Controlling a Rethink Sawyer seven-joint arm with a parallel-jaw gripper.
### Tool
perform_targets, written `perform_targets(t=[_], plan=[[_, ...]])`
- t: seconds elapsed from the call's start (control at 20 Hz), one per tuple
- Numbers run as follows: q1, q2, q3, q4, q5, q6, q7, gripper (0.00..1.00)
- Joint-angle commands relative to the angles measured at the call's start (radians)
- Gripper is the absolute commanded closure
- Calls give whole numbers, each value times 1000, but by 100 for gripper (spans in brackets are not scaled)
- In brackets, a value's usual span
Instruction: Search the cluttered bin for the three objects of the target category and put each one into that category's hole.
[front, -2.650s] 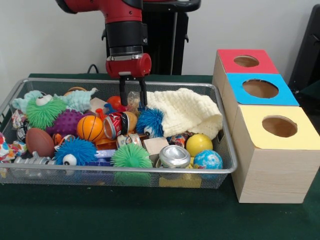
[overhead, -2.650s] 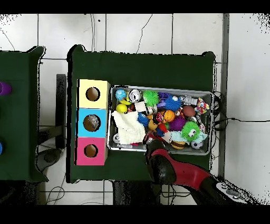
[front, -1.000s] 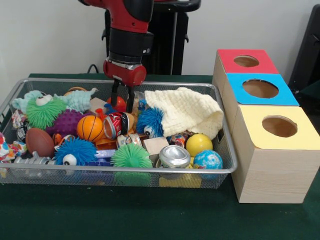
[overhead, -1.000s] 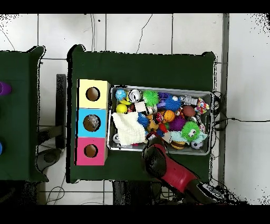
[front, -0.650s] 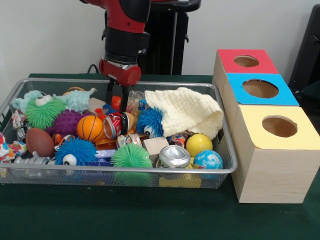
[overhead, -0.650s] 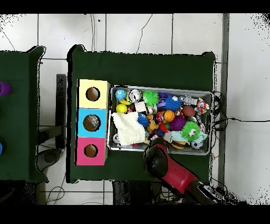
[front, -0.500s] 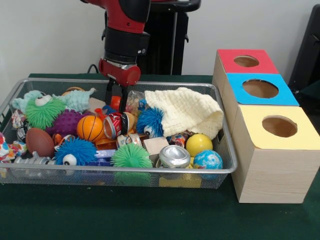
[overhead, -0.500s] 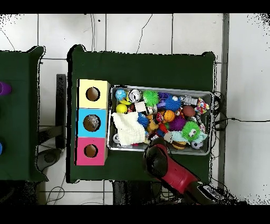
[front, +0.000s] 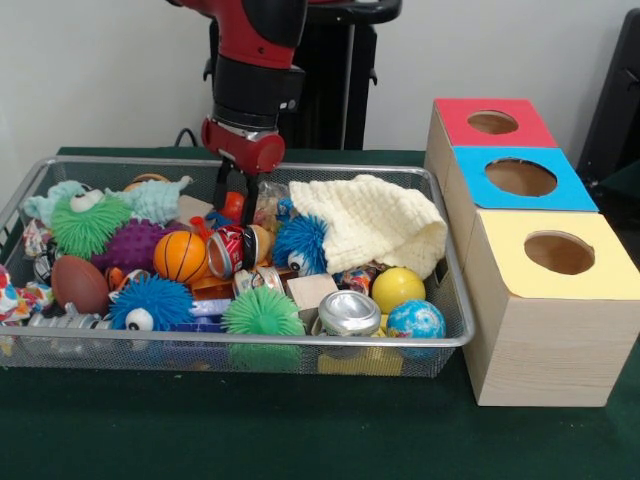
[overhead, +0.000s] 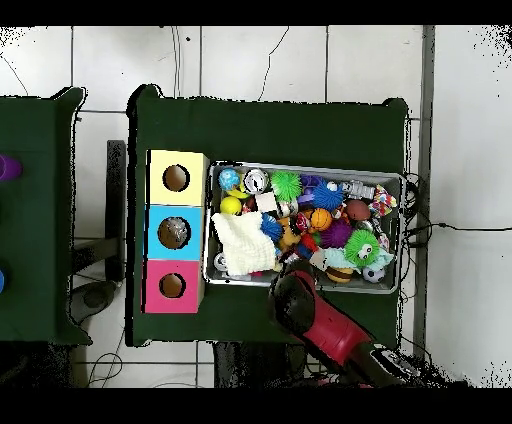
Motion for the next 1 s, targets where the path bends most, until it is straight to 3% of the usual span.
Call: perform_targets(t=[0.05,0.2,1.0], plan=[[43,-6,28,-6,101,-44,291,0],[65,-8,29,7,121,-50,301,0],[25,-38,62,45,77,-24,316,0]])
